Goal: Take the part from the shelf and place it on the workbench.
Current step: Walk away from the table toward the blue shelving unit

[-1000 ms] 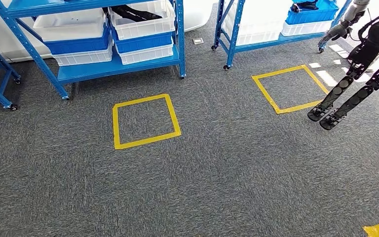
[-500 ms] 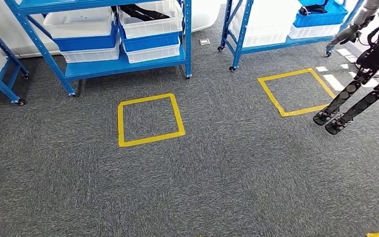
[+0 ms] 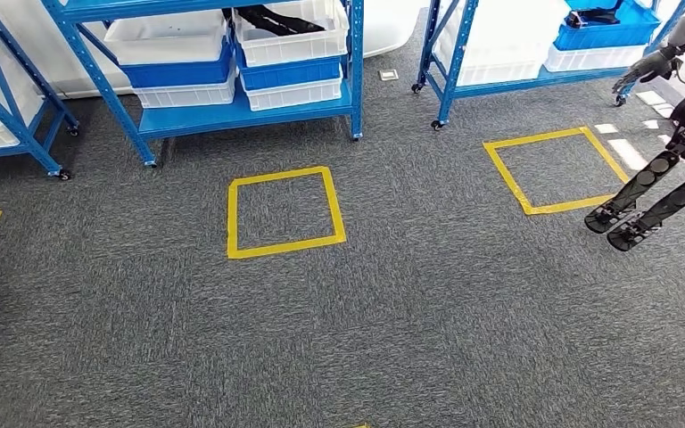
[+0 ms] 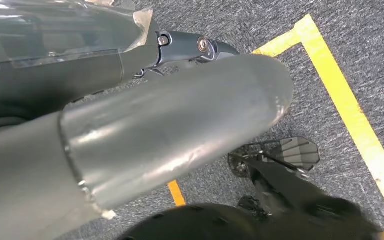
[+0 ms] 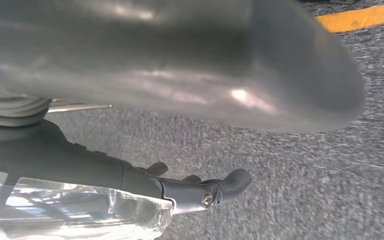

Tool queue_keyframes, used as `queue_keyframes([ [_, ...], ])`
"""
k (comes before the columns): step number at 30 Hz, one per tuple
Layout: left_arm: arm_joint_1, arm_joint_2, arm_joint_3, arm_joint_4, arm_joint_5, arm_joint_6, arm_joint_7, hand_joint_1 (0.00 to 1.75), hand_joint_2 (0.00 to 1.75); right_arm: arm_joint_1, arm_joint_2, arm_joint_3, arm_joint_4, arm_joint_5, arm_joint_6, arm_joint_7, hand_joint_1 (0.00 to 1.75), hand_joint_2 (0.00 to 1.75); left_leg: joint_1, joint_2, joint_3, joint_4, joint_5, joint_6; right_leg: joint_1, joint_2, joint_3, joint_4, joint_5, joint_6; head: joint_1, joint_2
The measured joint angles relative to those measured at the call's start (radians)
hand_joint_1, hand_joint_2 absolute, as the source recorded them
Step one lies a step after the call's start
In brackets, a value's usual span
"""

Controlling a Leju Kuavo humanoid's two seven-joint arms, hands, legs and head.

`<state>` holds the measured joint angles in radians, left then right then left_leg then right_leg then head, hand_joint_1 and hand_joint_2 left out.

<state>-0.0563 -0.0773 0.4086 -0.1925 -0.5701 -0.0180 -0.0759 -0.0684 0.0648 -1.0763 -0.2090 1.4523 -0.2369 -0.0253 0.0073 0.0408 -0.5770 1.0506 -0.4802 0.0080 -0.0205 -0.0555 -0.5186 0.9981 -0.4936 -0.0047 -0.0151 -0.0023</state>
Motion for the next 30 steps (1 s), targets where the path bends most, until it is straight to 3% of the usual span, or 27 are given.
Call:
queue_keyframes([
  [2, -0.003, 0.001, 0.000, 0.000, -0.001, 0.000, 0.000, 0.00, 0.00, -0.001, 0.000, 0.003, 0.000, 0.002, 0.000, -0.001, 0.00, 0.00, -0.007, 0.012, 0.020, -0.049, 0.009, 0.010, 0.005, -0.010, 0.001, -0.001, -0.002, 0.009, 0.001, 0.000],
  [4, -0.004, 0.001, 0.000, 0.000, -0.003, 0.000, 0.000, 0.00, 0.00, -0.002, 0.000, 0.004, 0.000, 0.004, 0.001, -0.002, 0.00, 0.00, -0.008, -0.007, 0.019, -0.055, 0.016, 0.023, 0.006, -0.020, 0.003, -0.005, -0.002, 0.023, 0.001, 0.000],
  [6, -0.004, 0.000, 0.000, 0.000, -0.003, 0.000, 0.000, 0.00, 0.00, -0.002, 0.000, 0.005, 0.000, 0.004, 0.002, -0.005, 0.00, 0.00, -0.005, -0.024, 0.024, -0.069, 0.028, 0.037, 0.005, 0.002, -0.008, 0.024, -0.022, 0.029, 0.004, 0.000],
  [9, -0.006, 0.000, 0.001, 0.000, -0.003, 0.001, 0.000, 0.00, 0.00, 0.001, -0.001, 0.006, 0.000, 0.005, 0.004, -0.006, 0.00, 0.00, -0.006, -0.053, 0.020, -0.074, 0.039, 0.049, 0.004, 0.044, -0.095, 0.207, -0.109, 0.017, 0.008, 0.000],
  [10, -0.006, 0.000, 0.001, 0.000, -0.003, 0.001, 0.000, 0.00, 0.00, 0.002, -0.001, 0.006, 0.000, 0.005, 0.004, -0.006, 0.00, 0.00, -0.008, -0.065, 0.018, -0.074, 0.040, 0.050, 0.004, 0.047, -0.122, 0.261, -0.126, 0.018, 0.009, 0.000],
  [11, -0.005, 0.000, 0.001, 0.000, -0.003, 0.001, 0.000, 0.00, 0.00, 0.003, -0.001, 0.005, 0.000, 0.004, 0.004, -0.006, 0.00, 0.00, -0.009, -0.077, 0.017, -0.073, 0.041, 0.051, 0.005, 0.049, -0.131, 0.279, -0.126, 0.023, 0.009, 0.000],
  [12, -0.004, 0.000, 0.002, 0.000, -0.004, 0.001, 0.000, 0.00, 0.00, 0.004, -0.002, 0.005, 0.000, 0.004, 0.004, -0.007, 0.00, 0.00, -0.010, -0.089, 0.016, -0.071, 0.041, 0.050, 0.005, 0.052, -0.119, 0.255, -0.109, 0.030, 0.009, 0.000],
  [14, -0.003, -0.001, 0.002, 0.000, -0.004, 0.001, 0.000, 0.00, 0.00, 0.003, -0.004, 0.005, 0.000, 0.004, 0.004, -0.008, 0.00, 0.00, -0.011, -0.113, 0.015, -0.066, 0.041, 0.048, 0.004, 0.074, -0.054, 0.120, -0.051, 0.042, 0.010, 0.000],
  [15, -0.003, -0.002, 0.003, 0.000, -0.004, 0.001, 0.000, 0.00, 0.00, 0.003, -0.004, 0.005, 0.000, 0.004, 0.004, -0.009, 0.00, 0.00, -0.013, -0.125, 0.013, -0.062, 0.040, 0.045, 0.004, 0.088, -0.025, 0.055, -0.027, 0.042, 0.010, 0.000],
  [17, -0.003, -0.002, 0.004, 0.000, -0.004, 0.001, 0.000, 0.00, 0.00, 0.000, -0.005, 0.005, 0.000, 0.004, 0.004, -0.009, 0.00, 0.00, -0.015, -0.142, 0.008, -0.055, 0.038, 0.035, 0.007, 0.104, -0.002, -0.005, -0.007, 0.033, 0.009, 0.000],
  [19, 0.000, -0.001, 0.006, 0.000, -0.004, 0.001, 0.000, 0.00, 0.00, -0.002, -0.004, 0.006, 0.000, 0.005, 0.005, -0.010, 0.00, 0.00, -0.014, -0.155, 0.004, -0.053, 0.037, 0.025, 0.005, 0.087, 0.003, -0.006, -0.004, 0.019, 0.009, 0.000],
  [21, 0.003, 0.000, 0.008, 0.000, -0.004, 0.001, 0.000, 0.00, 0.00, -0.004, -0.002, 0.007, 0.000, 0.006, 0.005, -0.010, 0.00, 0.00, -0.013, -0.131, -0.012, -0.022, 0.016, 0.014, -0.003, 0.068, 0.010, -0.010, 0.001, 0.004, 0.005, 0.000],
  [24, 0.001, 0.000, 0.009, 0.000, -0.004, 0.002, 0.001, 0.00, 0.00, -0.001, -0.002, 0.008, 0.000, 0.008, 0.006, -0.010, 0.00, 0.00, -0.004, -0.062, -0.097, 0.150, -0.077, -0.005, -0.004, 0.035, 0.010, -0.012, 0.003, -0.009, -0.008, 0.000],
  [25, 0.001, -0.001, 0.009, 0.000, -0.004, 0.002, 0.001, 0.00, 0.00, 0.000, -0.003, 0.008, 0.000, 0.008, 0.006, -0.010, 0.00, 0.00, 0.001, -0.052, -0.126, 0.205, -0.097, -0.011, -0.004, 0.023, 0.010, -0.012, 0.002, -0.009, -0.009, 0.000],
  [26, 0.002, -0.001, 0.010, 0.000, -0.004, 0.002, 0.001, 0.00, 0.00, 0.001, -0.003, 0.008, 0.000, 0.009, 0.007, -0.010, 0.00, 0.00, 0.007, -0.046, -0.141, 0.232, -0.099, -0.016, -0.004, 0.012, 0.010, -0.012, 0.001, -0.009, -0.008, 0.000],
  [27, 0.003, -0.001, 0.010, 0.000, -0.004, 0.002, 0.001, 0.00, 0.00, 0.001, -0.002, 0.008, 0.000, 0.009, 0.007, -0.010, 0.00, 0.00, 0.011, -0.042, -0.135, 0.219, -0.081, -0.020, -0.005, 0.001, 0.010, -0.012, 0.000, -0.007, -0.009, 0.000],
  [28, 0.004, 0.000, 0.011, 0.000, -0.004, 0.002, 0.001, 0.00, 0.00, 0.001, -0.002, 0.008, 0.000, 0.009, 0.008, -0.010, 0.00, 0.00, 0.015, -0.033, -0.111, 0.170, -0.051, -0.023, -0.007, -0.008, 0.011, -0.012, -0.002, -0.004, -0.009, 0.000],
  [30, 0.001, 0.000, 0.014, 0.000, -0.005, 0.004, 0.001, 0.00, 0.00, 0.001, -0.001, 0.008, 0.000, 0.006, 0.010, -0.009, 0.00, 0.00, 0.017, 0.005, -0.035, 0.032, 0.008, -0.023, -0.006, -0.025, 0.016, -0.011, -0.009, 0.006, -0.010, 0.000],
])
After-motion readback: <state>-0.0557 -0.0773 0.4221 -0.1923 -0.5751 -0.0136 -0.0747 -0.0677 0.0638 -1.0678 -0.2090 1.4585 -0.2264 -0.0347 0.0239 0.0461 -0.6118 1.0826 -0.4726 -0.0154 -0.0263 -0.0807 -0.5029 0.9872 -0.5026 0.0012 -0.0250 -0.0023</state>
